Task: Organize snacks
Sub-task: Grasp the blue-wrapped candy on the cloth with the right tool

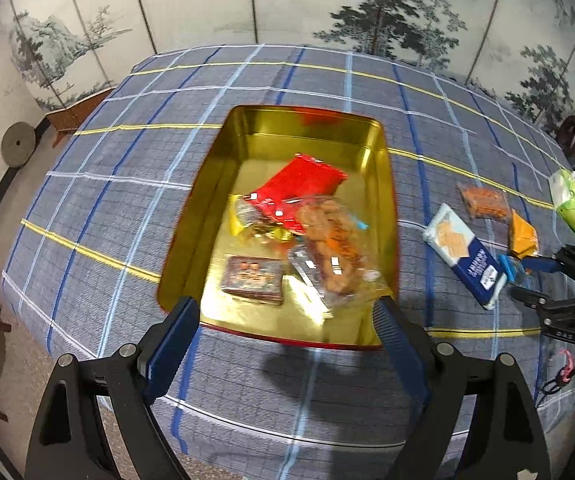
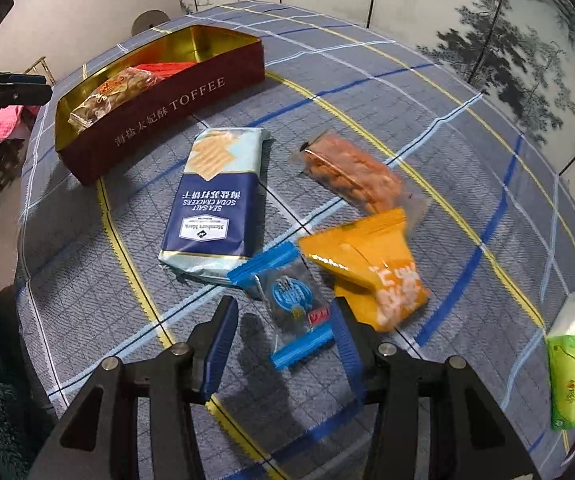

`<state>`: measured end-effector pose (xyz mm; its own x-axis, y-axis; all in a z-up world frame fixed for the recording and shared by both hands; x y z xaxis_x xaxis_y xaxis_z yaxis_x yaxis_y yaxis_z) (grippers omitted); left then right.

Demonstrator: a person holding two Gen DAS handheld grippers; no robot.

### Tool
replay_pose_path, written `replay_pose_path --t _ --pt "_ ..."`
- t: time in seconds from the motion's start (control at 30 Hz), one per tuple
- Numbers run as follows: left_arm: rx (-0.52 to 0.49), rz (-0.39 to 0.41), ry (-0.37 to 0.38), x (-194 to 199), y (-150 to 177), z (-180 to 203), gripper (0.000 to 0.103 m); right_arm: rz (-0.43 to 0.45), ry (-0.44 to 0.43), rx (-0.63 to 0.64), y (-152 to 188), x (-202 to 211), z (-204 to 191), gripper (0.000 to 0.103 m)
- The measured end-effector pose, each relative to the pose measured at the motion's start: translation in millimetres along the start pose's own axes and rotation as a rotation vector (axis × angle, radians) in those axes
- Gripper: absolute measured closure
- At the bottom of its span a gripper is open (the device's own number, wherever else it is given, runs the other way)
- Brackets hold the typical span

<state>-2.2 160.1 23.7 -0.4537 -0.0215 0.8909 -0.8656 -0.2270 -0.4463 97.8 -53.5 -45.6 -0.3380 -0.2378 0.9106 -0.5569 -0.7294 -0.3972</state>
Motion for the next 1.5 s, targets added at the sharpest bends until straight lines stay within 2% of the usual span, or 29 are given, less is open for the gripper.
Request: replay_pose_path --t 0.2,0.4,0.67,0.87,0.93,0.97,1.1,1.33,1.5 --pt "-0.059 -0.011 0.016 -3 -3 28 0.017 0.008 -0.082 -0.033 4 4 -2 0.054" --pt "-0.105 -0.025 0.046 -9 -5 55 0.017 0.031 -0.068 -0.037 7 5 -2 0.054" --pt "-0.173 -0.059 0.092 -15 -1 92 0.017 0.055 -0.107 -0.074 2 -5 1 0.054" --pt "-0.219 -0.090 0.142 -23 -2 123 0.016 0.106 -0.114 -0.145 9 0 -7 0.054" --pt "-0.235 -0.090 0.151 -26 -5 133 0.016 0.115 -0.114 -0.169 12 1 -8 0.060" --pt "-0.238 -0.093 0.157 -27 -6 137 0.016 0.119 -0.134 -0.187 14 2 -8 0.068" --pt "-0.208 -0.103 0.197 -37 -13 151 0.016 0.132 -0.122 -0.226 20 3 -7 0.073" --pt "-0.074 -0.135 0.239 -61 -26 157 0.016 0.167 -0.073 -0.271 30 7 -6 0.073" --pt "0.014 -0.142 0.226 -73 -31 152 0.016 0.190 -0.047 -0.286 31 7 -9 0.073"
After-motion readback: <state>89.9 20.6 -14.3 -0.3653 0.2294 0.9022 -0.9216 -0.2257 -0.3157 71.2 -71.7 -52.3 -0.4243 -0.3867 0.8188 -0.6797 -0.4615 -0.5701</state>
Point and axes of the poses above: each gripper's, at about its wrist camera, not at the fingertips, and x roughly against the way its jaws point, z to its right, y to its underside, the point moved 2 cm from there along -x, roughly the way its jaws point, and after that the axes turned 6 degrees about y, right-handed, at the moved point
